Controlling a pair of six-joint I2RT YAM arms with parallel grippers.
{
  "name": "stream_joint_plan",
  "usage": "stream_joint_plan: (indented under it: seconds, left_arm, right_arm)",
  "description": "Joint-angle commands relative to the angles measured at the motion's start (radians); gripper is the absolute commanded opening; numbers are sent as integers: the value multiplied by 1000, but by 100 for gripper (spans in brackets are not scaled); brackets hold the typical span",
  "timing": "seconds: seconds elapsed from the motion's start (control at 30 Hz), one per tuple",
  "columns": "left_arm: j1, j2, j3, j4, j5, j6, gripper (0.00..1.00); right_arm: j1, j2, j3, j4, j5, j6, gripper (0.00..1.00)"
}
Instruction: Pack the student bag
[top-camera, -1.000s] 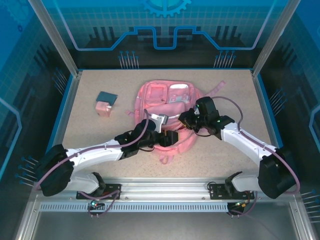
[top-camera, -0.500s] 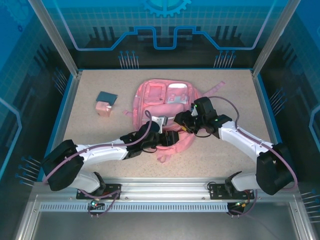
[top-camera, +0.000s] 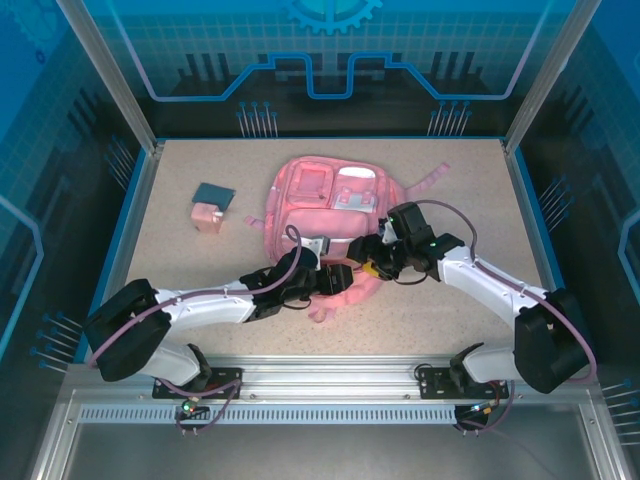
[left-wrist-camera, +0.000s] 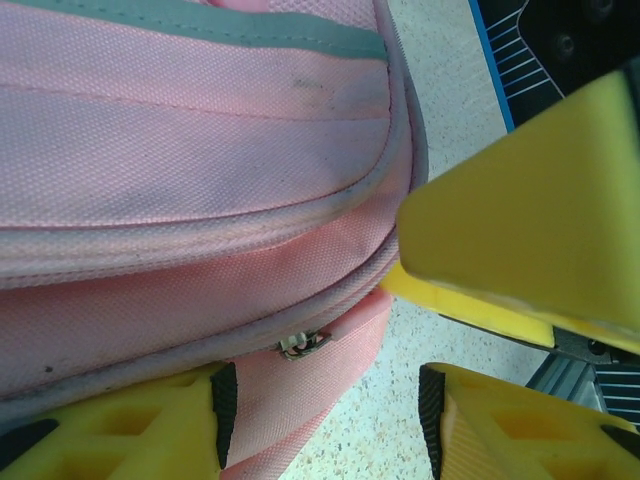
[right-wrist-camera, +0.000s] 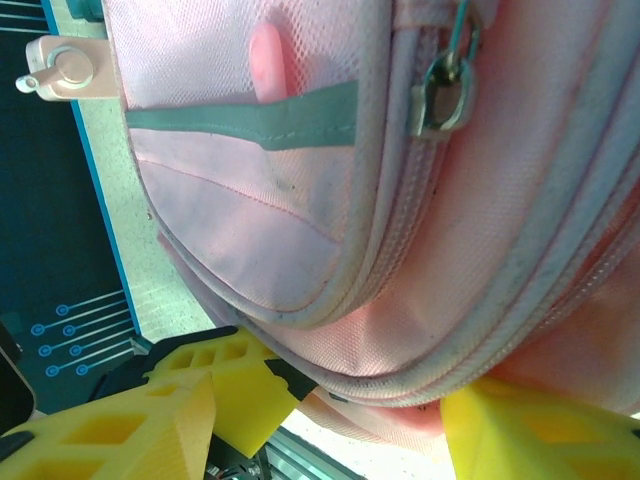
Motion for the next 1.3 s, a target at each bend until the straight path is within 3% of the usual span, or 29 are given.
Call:
stream_joint_plan:
  seconds: [0.0,0.3,0.63,1.07,1.27]
  left_arm:
    - [13,-14,-8,14,-38,-7,53]
    - [29,-51,-46,-9,-64,-28,54]
    - [29,-77,-50,-55,-78,-24,50]
    - [29,-96,-47,-83,-91,-19,48]
    - [29,-120,-50,-99,-99,-32,48]
  right_arm:
    - [24,12,-6,0,-53,-24,62]
    - [37,33,-20,108,-248,73,62]
    - [-61,-24,-49,23,-93,77,61]
    - [-71,147,29,179,-145,119,60]
    - [-70,168,27,280,-184,164,52]
